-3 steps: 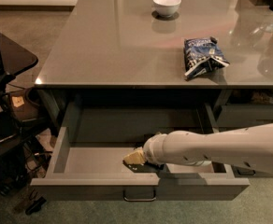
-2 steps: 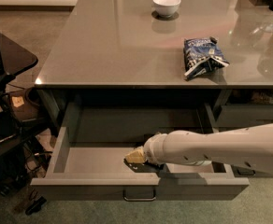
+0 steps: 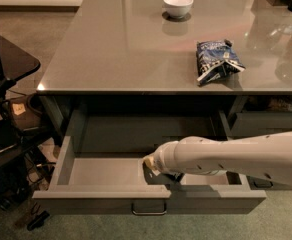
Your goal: Pick rxbar chocolate from top drawer and place on counter
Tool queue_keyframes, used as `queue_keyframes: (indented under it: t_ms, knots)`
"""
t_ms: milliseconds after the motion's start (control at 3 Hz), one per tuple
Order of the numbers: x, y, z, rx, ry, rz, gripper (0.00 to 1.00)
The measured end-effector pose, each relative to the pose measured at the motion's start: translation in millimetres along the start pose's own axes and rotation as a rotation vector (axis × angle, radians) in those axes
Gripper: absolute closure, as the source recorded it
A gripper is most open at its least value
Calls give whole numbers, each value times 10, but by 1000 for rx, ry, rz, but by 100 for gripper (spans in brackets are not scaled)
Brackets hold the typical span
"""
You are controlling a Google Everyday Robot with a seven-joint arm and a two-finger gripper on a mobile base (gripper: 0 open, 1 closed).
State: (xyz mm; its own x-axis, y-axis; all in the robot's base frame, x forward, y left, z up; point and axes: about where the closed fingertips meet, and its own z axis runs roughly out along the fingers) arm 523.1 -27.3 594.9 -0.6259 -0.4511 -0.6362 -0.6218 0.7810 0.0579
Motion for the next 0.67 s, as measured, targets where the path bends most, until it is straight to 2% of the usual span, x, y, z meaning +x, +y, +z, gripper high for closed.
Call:
queue_keyframes:
  t_ms: [667]
  knots:
    - [-373, -115, -339, 74, -89, -28, 100]
